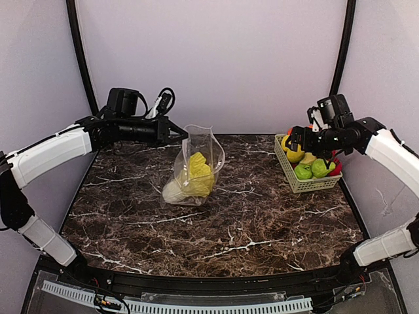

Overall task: Place the food in the zip-top bag and seal the zipper
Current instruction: Pick up the fake fruit from the bin.

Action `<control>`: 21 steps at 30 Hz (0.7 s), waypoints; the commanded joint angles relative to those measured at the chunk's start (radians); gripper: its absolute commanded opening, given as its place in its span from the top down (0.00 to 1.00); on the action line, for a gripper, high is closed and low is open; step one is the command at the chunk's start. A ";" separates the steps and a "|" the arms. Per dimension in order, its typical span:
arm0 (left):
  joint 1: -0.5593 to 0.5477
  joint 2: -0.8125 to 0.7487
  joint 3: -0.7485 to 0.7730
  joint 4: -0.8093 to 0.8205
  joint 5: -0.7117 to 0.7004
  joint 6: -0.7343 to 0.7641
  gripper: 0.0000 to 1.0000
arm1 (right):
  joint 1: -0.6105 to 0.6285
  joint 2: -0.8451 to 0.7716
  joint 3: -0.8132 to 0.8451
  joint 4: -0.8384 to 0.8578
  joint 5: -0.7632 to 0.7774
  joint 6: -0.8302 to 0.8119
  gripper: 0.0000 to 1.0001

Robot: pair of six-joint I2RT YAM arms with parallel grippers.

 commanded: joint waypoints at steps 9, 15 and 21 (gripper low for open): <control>0.006 -0.086 -0.062 0.048 0.000 -0.033 0.99 | -0.376 -0.035 -0.171 -0.011 -0.053 -0.045 0.01; 0.007 -0.104 -0.076 0.048 -0.009 -0.037 0.99 | -0.499 -0.040 -0.266 0.105 -0.133 -0.038 0.02; 0.006 -0.106 -0.087 0.057 -0.002 -0.049 0.99 | -0.519 -0.015 -0.315 0.242 -0.223 -0.042 0.01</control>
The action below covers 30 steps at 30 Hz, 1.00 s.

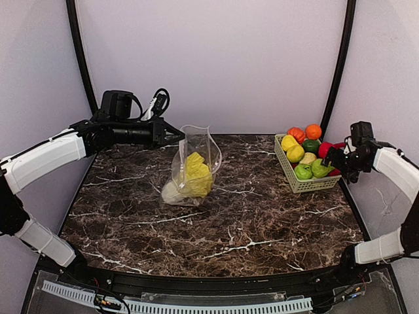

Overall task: Place the food in the zip-top bag and seal the zipper
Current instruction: Pick up the fake fruit from the bin.

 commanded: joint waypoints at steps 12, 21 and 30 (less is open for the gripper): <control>0.006 -0.047 -0.039 0.039 -0.001 -0.023 0.99 | -0.004 0.130 -0.016 0.211 -0.109 -0.015 0.01; 0.006 -0.034 -0.034 0.043 0.003 -0.023 0.99 | -0.004 0.200 -0.021 0.265 -0.150 0.000 0.03; 0.006 -0.040 -0.033 0.038 -0.006 -0.017 0.99 | -0.004 0.209 -0.025 0.277 -0.150 0.013 0.18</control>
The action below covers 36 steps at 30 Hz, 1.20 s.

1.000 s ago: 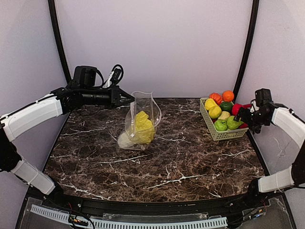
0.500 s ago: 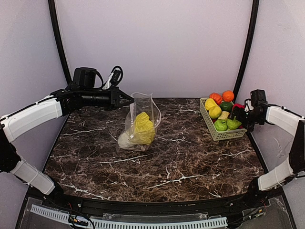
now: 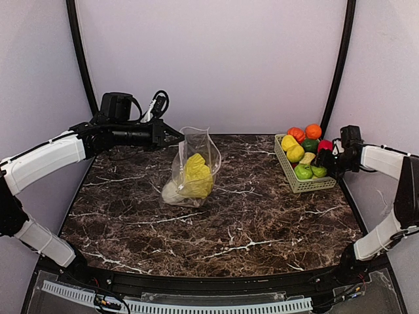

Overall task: Place the food in the zip-top bag and seal the zipper
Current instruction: Pick up the fake fruit from the bin, then place the fake fruit in the zipper food storage bag.

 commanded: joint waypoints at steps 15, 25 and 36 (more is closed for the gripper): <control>0.006 -0.025 -0.004 0.015 -0.002 0.003 0.99 | -0.001 -0.086 -0.004 0.010 -0.005 -0.005 0.36; 0.006 -0.027 -0.004 0.024 0.001 0.000 0.99 | 0.261 -0.234 0.115 -0.036 -0.069 -0.065 0.40; 0.006 -0.024 -0.006 0.035 0.002 -0.006 0.99 | 0.801 -0.173 0.381 0.000 -0.153 -0.219 0.40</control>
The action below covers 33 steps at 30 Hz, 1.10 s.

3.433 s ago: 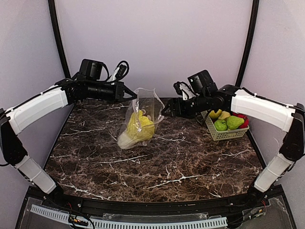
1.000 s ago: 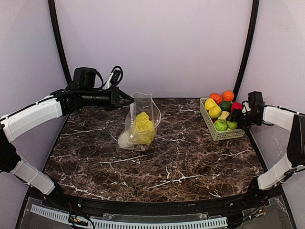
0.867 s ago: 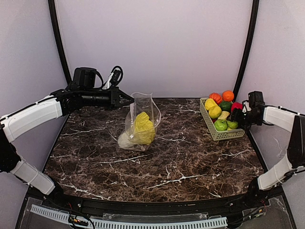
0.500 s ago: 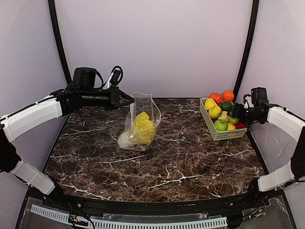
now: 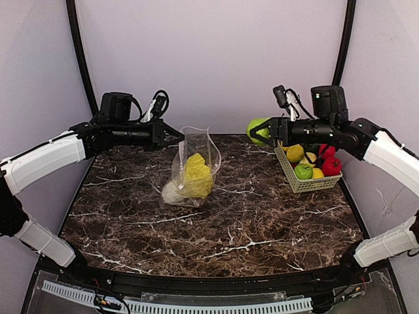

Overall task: Place the food in the zip-top bag and seal the zipper
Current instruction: Place the fake fruit in the zipper food storage bag.

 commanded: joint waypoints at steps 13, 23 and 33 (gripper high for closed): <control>0.006 -0.025 -0.007 0.038 0.006 -0.009 0.99 | 0.387 0.397 0.402 -0.122 0.108 -0.185 0.41; 0.006 -0.031 -0.013 0.037 0.009 -0.008 0.99 | 0.391 0.560 0.572 -0.274 0.215 -0.152 0.38; 0.006 -0.028 -0.010 0.044 0.015 -0.010 0.99 | 0.391 0.601 0.625 -0.310 0.257 -0.125 0.15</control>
